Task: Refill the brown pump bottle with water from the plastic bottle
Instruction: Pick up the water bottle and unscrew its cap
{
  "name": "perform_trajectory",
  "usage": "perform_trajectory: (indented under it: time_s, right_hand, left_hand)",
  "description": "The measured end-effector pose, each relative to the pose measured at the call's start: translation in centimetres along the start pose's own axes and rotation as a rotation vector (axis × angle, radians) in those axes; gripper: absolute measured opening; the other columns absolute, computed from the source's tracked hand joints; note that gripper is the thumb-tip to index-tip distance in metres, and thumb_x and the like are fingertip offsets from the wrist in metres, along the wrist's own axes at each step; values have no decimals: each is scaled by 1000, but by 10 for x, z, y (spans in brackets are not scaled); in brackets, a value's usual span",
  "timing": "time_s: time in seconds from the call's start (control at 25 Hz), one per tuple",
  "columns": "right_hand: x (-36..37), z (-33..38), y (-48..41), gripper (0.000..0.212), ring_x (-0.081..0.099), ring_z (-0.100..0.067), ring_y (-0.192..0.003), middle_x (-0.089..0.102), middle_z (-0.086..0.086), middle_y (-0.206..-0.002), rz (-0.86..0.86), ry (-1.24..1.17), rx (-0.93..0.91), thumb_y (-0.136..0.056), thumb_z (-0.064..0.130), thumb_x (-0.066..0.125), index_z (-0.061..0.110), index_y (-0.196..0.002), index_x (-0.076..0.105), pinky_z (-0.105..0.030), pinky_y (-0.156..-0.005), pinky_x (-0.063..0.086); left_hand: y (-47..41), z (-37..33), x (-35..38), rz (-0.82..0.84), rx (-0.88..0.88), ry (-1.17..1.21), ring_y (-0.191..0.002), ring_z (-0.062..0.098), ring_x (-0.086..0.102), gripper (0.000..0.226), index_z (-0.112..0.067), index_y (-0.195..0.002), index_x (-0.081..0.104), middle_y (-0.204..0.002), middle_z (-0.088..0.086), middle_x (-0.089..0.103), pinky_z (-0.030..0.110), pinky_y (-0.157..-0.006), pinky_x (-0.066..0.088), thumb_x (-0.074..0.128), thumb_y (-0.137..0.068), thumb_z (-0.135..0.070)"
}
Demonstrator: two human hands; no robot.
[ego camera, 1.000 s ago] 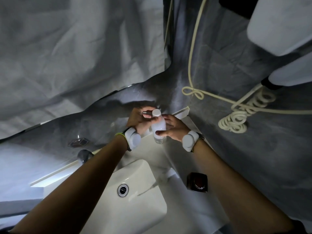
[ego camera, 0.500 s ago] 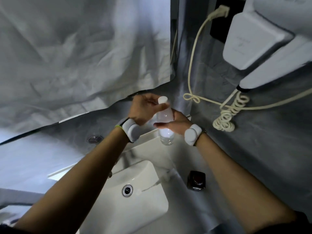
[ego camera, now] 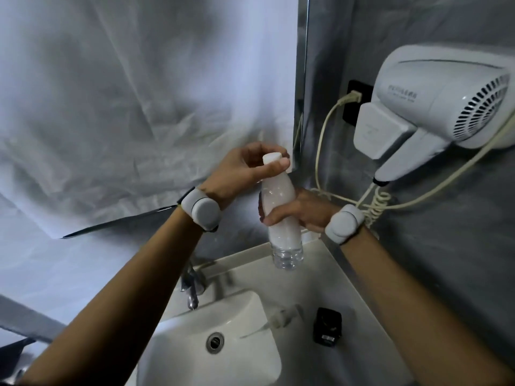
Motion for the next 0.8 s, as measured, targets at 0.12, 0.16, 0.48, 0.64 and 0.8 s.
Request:
perform_trajectory:
  time_s: [0.12,0.16,0.48,0.64,0.8]
  right_hand:
    - [22,37,17,28,66,-26,-89,71,-9,-88,228,-104,-72,-68,10,80,9,-94,68,-42,-84,55]
    - [28,47,23,30,66,-25,-89,71,-8,-88,264,-112,-94,-69,8,78,5,-96,67,-39,-84,55]
    - [38,89,41,40,69,-22,-87,68,-14,-92,250,-113,-82,-73,-9,67,0,-111,63,-33,-81,60]
    - [13,92,41,37,74,-24,-92,78,-10,-96,-38,184,-59,-70,3,83,2,-105,72,-42,-84,62]
    - [0,91,43,30,73,-13,-83,78,3,-86,-384,293,-22,-65,17,92,21,-91,76,-35,-76,61]
  left_hand:
    - [9,-38,6,68,142,-2,-122,22,70,29,-1,-125,69,-124,15,76,35,-104,57,68,-100,-16]
    - [11,-51,10,93,183,-21,-122,21,70,30,-2,-126,68,-123,13,77,32,-102,56,66,-101,-19]
    - [18,-97,23,126,264,-95,-124,15,69,30,-10,-131,67,-121,1,79,37,-105,52,50,-109,-21]
    - [15,-97,20,-76,219,-145,-108,1,73,26,-7,-116,74,-101,0,84,14,-101,48,53,-103,-12]
    - [13,-83,7,-417,40,-142,-76,-6,68,16,-18,-96,73,-82,-6,83,13,-78,48,59,-101,-23]
Point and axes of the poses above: each hand's wrist, its own y-axis away from the middle knuckle, its own x-axis out of the palm, z = x × y, the point moved 8 cm from there along -y, towards the middle knuckle
